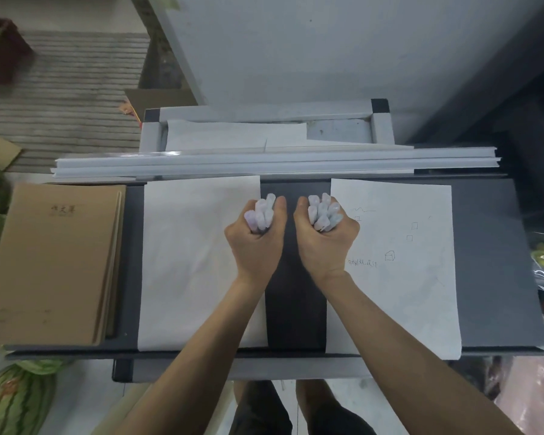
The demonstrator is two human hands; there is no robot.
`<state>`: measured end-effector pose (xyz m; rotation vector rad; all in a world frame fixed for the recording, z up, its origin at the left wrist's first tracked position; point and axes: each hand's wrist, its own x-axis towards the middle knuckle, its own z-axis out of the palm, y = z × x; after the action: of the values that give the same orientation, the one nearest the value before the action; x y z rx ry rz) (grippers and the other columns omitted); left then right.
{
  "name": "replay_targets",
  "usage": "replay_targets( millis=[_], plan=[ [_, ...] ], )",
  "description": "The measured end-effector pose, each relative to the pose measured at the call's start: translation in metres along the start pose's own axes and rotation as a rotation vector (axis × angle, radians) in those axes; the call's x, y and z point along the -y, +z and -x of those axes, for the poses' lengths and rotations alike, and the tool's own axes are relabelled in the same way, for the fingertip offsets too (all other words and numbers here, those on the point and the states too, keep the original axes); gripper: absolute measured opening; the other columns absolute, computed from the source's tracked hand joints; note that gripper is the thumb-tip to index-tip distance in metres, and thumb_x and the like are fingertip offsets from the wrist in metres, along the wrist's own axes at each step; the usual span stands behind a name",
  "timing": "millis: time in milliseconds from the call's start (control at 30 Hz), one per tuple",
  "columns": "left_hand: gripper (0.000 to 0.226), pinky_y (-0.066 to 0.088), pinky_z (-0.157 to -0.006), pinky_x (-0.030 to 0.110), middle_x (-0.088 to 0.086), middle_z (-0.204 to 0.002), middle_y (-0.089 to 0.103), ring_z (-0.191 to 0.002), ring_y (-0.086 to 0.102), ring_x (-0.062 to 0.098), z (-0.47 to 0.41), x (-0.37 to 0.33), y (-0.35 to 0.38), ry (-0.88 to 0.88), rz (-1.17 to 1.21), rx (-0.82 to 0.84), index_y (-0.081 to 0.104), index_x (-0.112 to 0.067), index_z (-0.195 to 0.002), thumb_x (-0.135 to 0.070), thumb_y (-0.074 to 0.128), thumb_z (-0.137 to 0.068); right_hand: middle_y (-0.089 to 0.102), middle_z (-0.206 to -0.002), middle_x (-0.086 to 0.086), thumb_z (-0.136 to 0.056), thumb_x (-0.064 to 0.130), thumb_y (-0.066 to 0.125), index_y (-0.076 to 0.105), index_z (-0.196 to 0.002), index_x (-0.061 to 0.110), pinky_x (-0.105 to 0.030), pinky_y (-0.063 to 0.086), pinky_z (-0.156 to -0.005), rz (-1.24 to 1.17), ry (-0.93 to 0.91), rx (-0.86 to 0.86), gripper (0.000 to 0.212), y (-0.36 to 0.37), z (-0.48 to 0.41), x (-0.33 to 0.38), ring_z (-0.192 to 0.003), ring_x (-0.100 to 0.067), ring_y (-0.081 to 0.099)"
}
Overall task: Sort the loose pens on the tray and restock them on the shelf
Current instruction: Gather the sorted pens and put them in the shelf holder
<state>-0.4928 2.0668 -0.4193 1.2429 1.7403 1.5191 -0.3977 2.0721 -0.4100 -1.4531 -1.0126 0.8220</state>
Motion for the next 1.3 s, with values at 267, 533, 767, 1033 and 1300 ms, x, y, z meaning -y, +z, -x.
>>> replay_targets(
  millis=[267, 533, 767, 1033, 1300],
  plan=[
    [0.049, 0.035, -0.049, 0.037, 0.023, -0.06, 0.041, -0.052, 0.04, 0.023, -0.016, -0.017, -0.009, -0.341, 0.035, 0.178, 0.047, 0.008, -0.068, -0.024, 0.072, -0.095, 0.034, -0.05, 0.009, -0.091, 0.029, 0.074, 0.034, -0.057, 0.019, -0.03, 0.03, -0.051, 0.055, 0.3, 0.078, 0.053, -0.004, -0.014, 0.023, -0.051, -0.01, 0.033],
    [0.04, 0.029, -0.045, 0.029, 0.0, -0.052, 0.041, -0.044, 0.036, 0.019, -0.028, -0.05, -0.034, -0.616, -0.042, 0.453, 0.043, -0.02, -0.067, -0.034, 0.068, -0.095, 0.061, -0.058, -0.006, -0.087, 0.04, 0.076, 0.059, -0.068, 0.012, -0.031, 0.046, -0.052, 0.244, 0.572, 0.244, 0.037, -0.025, -0.006, 0.052, -0.051, -0.02, 0.058],
    [0.025, 0.024, -0.044, 0.026, 0.004, -0.063, 0.04, -0.046, 0.032, 0.015, -0.015, -0.072, -0.053, -0.7, 0.005, 0.782, 0.048, -0.017, -0.081, -0.021, 0.065, -0.1, 0.059, -0.052, 0.001, -0.086, 0.031, 0.076, 0.06, -0.067, 0.016, -0.028, 0.044, -0.05, 0.128, 0.693, 0.131, 0.029, -0.06, 0.036, 0.09, -0.044, -0.016, 0.052],
    [0.022, 0.033, -0.045, 0.027, 0.002, -0.061, 0.049, -0.046, 0.041, 0.016, 0.037, -0.118, -0.03, -0.583, -0.064, 1.14, 0.055, -0.013, -0.086, -0.028, 0.067, -0.097, 0.056, -0.058, -0.003, -0.09, 0.028, 0.073, 0.057, -0.078, 0.014, -0.031, 0.043, -0.051, 0.006, 0.693, -0.262, 0.025, -0.139, 0.108, 0.115, -0.049, -0.019, 0.049],
    [0.026, 0.022, -0.046, 0.026, 0.002, -0.057, 0.036, -0.042, 0.03, 0.016, 0.173, -0.194, 0.014, -0.405, -0.036, 1.488, 0.046, -0.017, -0.079, -0.024, 0.064, -0.096, 0.057, -0.051, -0.002, -0.091, 0.035, 0.071, 0.06, -0.065, 0.018, -0.026, 0.042, -0.048, 0.044, 0.607, -0.703, 0.033, -0.267, 0.218, 0.145, -0.044, -0.016, 0.053]
  ],
)
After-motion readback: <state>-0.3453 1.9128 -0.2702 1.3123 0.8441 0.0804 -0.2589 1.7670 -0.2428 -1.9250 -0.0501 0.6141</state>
